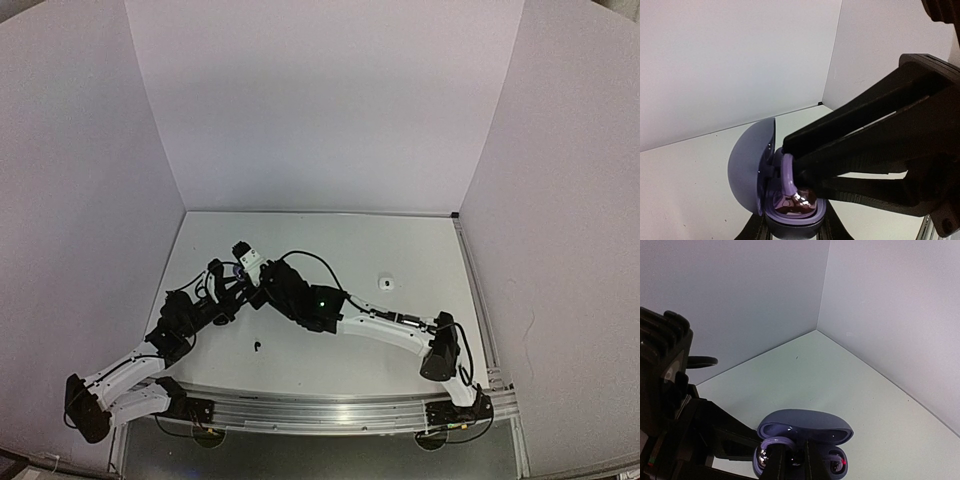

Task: Insert the wireless bluetooth earbuds into the charging case
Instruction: Insert the left earbud into the left side groove of the charging case, then close the charging case with the earbuds.

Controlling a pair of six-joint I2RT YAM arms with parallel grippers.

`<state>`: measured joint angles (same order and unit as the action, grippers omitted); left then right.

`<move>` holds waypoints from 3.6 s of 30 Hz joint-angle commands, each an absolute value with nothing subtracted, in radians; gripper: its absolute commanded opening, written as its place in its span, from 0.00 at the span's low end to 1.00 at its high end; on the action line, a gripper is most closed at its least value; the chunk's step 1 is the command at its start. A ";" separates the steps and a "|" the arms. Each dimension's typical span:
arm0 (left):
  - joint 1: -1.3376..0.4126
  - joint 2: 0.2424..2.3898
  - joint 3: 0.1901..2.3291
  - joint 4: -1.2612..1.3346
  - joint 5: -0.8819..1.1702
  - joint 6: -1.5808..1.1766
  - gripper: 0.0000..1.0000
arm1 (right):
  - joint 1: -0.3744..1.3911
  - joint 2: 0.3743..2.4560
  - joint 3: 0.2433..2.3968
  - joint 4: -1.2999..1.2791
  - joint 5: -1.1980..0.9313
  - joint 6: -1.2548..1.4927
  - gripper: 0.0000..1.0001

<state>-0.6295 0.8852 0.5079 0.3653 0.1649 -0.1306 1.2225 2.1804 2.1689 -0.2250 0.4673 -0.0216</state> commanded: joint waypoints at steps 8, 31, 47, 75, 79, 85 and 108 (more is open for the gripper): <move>-0.632 0.861 0.554 0.483 0.214 -0.096 0.00 | 1.219 2.127 2.135 -0.319 0.444 0.018 0.12; -0.632 0.863 0.558 0.479 0.204 -0.112 0.00 | 1.218 2.105 2.129 -0.364 0.438 0.008 0.21; -0.632 0.864 0.560 0.473 0.211 -0.112 0.00 | 1.218 2.098 2.126 -0.421 0.437 -0.029 0.24; -0.631 0.877 0.554 0.356 0.536 0.002 0.00 | 1.072 1.926 2.100 -0.521 -0.015 0.269 0.47; -0.631 0.896 0.574 0.294 0.644 0.099 0.00 | 1.063 1.978 2.141 -0.540 -0.070 0.323 0.56; -0.632 0.914 0.603 0.242 0.696 0.204 0.00 | 1.052 2.060 2.204 -0.575 -0.189 0.408 0.57; -0.630 0.937 0.631 0.254 0.586 0.044 0.00 | 1.067 1.899 2.008 -0.595 -0.258 0.462 0.48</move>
<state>-0.6391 0.9440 0.5630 0.1997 0.6025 0.1065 1.0565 2.0049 2.0480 -0.5617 -0.2515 0.4730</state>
